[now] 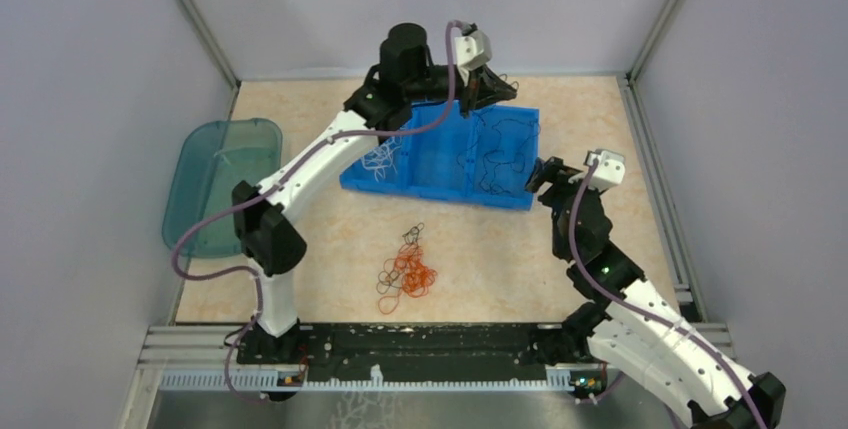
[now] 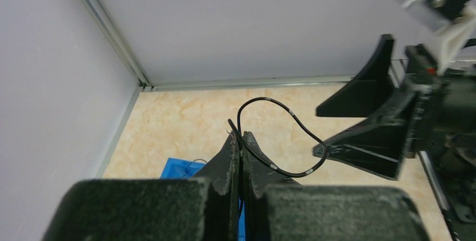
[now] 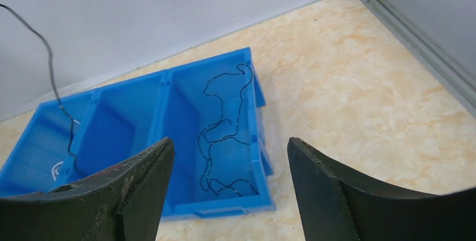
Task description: Untangle the cables
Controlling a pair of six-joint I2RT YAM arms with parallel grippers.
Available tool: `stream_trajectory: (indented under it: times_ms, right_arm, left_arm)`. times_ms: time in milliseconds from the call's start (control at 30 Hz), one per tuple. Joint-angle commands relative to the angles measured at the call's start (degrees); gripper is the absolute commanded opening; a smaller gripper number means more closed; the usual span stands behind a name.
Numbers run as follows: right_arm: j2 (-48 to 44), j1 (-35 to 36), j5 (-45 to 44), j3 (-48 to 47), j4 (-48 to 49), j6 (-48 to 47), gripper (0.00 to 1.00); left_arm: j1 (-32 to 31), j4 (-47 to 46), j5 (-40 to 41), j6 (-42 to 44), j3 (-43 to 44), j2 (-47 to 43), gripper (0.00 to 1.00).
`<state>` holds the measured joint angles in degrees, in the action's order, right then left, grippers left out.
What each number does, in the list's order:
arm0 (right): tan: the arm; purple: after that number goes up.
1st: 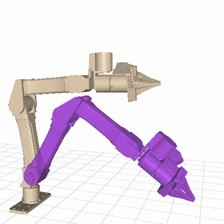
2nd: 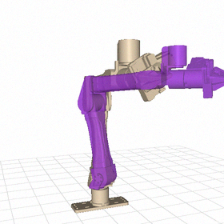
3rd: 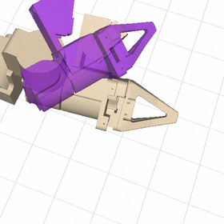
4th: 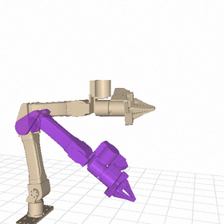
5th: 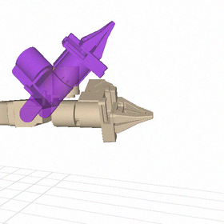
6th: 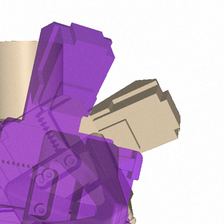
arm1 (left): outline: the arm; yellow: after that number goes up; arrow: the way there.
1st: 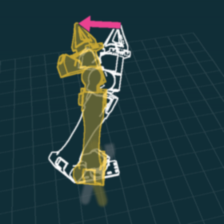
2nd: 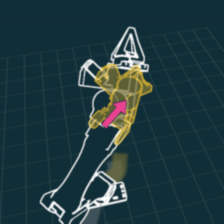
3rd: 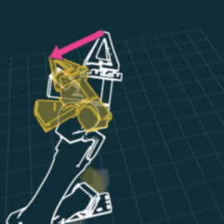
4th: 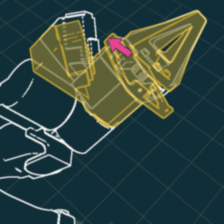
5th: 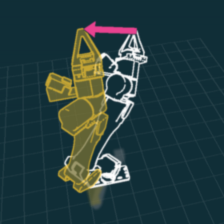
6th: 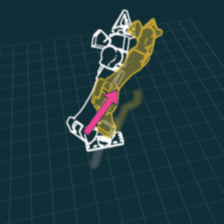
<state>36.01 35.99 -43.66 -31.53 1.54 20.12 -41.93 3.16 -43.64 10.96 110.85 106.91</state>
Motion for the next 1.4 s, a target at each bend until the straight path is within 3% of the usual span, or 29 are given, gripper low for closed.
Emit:
stream_trajectory:
  times_ms: [0, 333, 833, 1367]
  right_arm:
    - [-2.9, -2.3, -2.0, -0.6, 0.8, -0.6, 0.75]
    - [-3.9, -5.1, -1.0, 1.7, 0.8, -0.2, 0.75]
    - [-3.6, -6.0, 0.7, 1.0, -0.4, 3.0, 0.74]
    - [-5.8, -6.1, -1.7, 1.8, -1.7, 3.7, 0.74]
  left_arm:
    - [-0.4, -0.5, -1.0, 0.4, 8.9, 8.6, 0.0]
    - [-1.6, -8.0, 1.3, -1.6, 17.6, 20.0, 0.0]
    - [-6.2, -16.2, -2.3, 8.5, 6.3, 8.8, 0.0]
    - [-4.5, -16.3, 2.5, 9.9, 5.0, 12.9, 0.0]
